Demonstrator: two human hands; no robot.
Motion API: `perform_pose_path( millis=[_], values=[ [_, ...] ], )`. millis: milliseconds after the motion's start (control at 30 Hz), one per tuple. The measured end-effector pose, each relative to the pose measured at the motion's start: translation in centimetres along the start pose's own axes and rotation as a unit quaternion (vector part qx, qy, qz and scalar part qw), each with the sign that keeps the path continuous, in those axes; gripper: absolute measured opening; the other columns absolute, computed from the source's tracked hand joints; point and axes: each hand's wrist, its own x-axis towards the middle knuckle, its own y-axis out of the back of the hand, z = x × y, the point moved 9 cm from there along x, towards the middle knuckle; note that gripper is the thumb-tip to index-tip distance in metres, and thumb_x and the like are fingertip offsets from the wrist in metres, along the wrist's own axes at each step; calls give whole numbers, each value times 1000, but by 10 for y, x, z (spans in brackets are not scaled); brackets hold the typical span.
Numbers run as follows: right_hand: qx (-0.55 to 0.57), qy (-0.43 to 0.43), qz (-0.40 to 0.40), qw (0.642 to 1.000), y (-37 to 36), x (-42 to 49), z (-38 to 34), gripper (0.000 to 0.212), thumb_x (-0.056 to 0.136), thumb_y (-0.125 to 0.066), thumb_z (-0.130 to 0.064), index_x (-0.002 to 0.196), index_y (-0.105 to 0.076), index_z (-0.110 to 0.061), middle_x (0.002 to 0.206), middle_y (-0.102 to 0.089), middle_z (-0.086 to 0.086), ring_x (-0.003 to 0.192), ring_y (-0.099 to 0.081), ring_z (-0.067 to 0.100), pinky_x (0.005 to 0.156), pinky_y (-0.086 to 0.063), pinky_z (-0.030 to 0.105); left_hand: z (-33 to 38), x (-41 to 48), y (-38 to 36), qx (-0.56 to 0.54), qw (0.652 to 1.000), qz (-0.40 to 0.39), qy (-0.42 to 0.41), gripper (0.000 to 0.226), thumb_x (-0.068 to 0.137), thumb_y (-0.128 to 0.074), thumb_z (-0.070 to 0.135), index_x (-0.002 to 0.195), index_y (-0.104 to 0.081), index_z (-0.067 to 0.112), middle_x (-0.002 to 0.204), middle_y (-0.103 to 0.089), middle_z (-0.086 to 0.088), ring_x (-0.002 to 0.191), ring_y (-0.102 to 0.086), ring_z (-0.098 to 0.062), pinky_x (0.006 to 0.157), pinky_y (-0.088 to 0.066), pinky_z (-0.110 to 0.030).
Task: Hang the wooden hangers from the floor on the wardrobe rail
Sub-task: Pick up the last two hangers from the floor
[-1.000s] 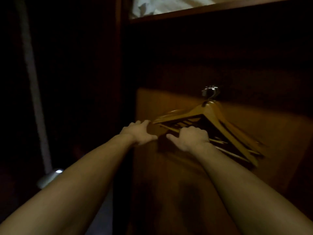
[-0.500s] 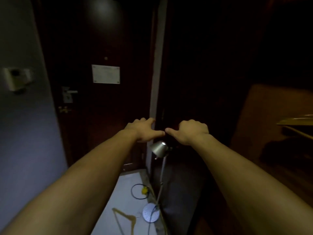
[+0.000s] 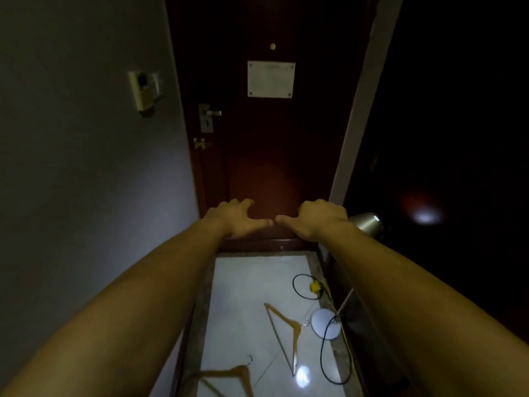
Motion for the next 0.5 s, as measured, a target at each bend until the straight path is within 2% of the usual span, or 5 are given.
perform_pose_path(
  millis=[167,433,500],
  values=[
    [12,16,-61,998,-49,33,-17,83,83,-31,-84,110,-68,-15,107,-67,12,96,-63,31,78,-49,39,-21,32,-36,-17,999,-41,3,106,73,-41,89,156,-18,28,162,-24,-8,144,-29,-31,114,-31,-50],
    [41,47,-118,991,-128,107,1,87,83,-33,-85,121,-64,-13,118,-66,15,105,-62,33,80,-45,38,-27,109,-93,-90,992,-68,46,98,78,-47,82,155,-23,25,159,-30,-10,141,-35,-33,111,-33,-44],
    [54,52,-132,988,-149,124,12,84,84,-36,-83,123,-63,-13,122,-65,15,110,-61,35,87,-47,40,-24,129,-107,-124,988,-68,62,92,81,-51,76,154,-26,24,158,-32,-11,139,-37,-35,108,-35,-44]
  ],
)
